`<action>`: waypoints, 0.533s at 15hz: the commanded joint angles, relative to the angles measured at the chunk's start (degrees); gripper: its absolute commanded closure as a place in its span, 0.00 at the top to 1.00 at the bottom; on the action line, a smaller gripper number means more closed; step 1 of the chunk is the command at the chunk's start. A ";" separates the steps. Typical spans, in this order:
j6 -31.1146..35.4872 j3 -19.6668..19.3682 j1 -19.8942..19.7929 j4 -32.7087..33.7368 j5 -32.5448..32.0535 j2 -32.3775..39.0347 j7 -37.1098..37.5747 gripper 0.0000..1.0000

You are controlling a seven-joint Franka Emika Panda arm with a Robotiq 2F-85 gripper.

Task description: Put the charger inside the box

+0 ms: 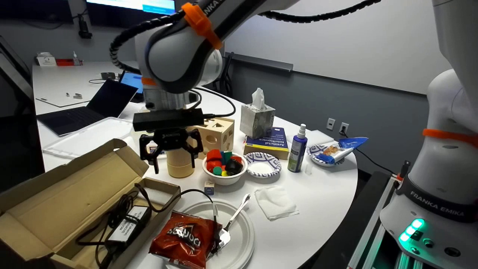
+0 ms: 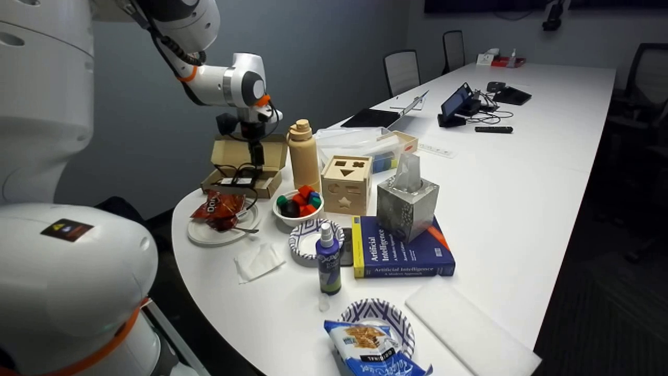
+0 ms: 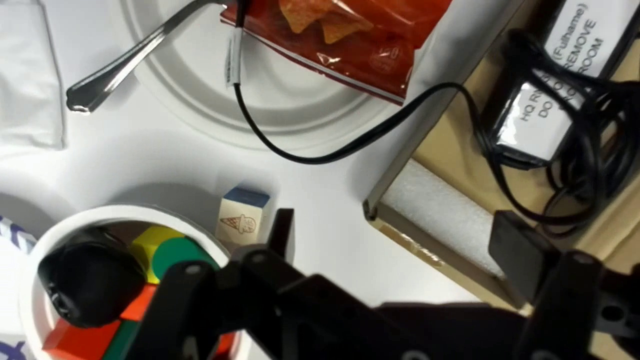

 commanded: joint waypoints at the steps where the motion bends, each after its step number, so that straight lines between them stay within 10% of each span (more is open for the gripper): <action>1: 7.85 1.92 -3.78 -14.04 5.24 -7.52 1.39 1.00; 8: 14.74 7.41 -8.40 -32.62 17.28 -17.93 -3.56 1.00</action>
